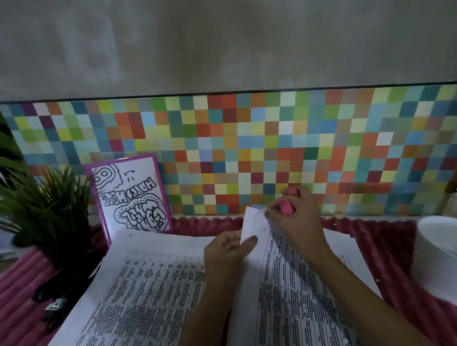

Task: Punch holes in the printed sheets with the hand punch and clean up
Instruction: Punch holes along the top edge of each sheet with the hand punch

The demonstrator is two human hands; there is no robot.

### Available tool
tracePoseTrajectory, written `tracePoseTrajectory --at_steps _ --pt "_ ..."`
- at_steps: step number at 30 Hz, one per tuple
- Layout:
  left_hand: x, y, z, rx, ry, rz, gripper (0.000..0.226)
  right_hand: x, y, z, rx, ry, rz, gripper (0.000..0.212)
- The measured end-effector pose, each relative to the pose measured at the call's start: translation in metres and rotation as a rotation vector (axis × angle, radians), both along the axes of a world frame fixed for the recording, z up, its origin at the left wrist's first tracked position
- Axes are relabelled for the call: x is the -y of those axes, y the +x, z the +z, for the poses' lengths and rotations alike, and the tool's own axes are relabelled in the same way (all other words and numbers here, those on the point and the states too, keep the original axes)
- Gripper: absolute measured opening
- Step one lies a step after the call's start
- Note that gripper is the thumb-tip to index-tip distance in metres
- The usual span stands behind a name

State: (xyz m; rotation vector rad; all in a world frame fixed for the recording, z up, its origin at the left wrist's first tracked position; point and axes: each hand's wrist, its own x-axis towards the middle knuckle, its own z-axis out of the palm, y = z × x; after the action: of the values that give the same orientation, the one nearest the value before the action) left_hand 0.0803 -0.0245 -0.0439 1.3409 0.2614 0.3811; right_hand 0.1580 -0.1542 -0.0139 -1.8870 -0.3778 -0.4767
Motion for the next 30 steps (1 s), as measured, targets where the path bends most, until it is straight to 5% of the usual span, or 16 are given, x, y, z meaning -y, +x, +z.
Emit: tracePoseTrajectory --at_steps 8,13,17,19,22,24,30 --pt "0.002 0.000 -0.002 -0.002 -0.015 -0.012 0.021 -0.002 -0.005 0.001 0.002 0.099 -0.012 0.029" --pt "0.002 -0.001 -0.001 0.011 -0.021 -0.029 0.022 -0.001 -0.002 -0.003 0.008 0.076 -0.038 0.013" --pt "0.002 0.000 -0.003 0.005 -0.038 -0.024 0.023 -0.001 0.002 -0.003 0.001 0.076 -0.014 0.022" --pt "0.004 0.000 -0.005 0.013 0.115 0.077 0.027 0.000 0.004 -0.002 -0.009 0.014 0.003 0.018" --pt "0.006 0.002 -0.006 0.196 0.676 0.320 0.043 0.001 0.003 0.004 -0.006 -0.106 0.067 0.021" --pt "0.011 0.003 -0.004 0.284 0.782 0.255 0.035 -0.002 -0.002 0.009 -0.005 -0.151 0.105 0.019" --pt "0.014 -0.002 0.002 0.243 0.373 0.233 0.019 -0.012 -0.007 0.015 0.010 -0.104 0.097 0.018"
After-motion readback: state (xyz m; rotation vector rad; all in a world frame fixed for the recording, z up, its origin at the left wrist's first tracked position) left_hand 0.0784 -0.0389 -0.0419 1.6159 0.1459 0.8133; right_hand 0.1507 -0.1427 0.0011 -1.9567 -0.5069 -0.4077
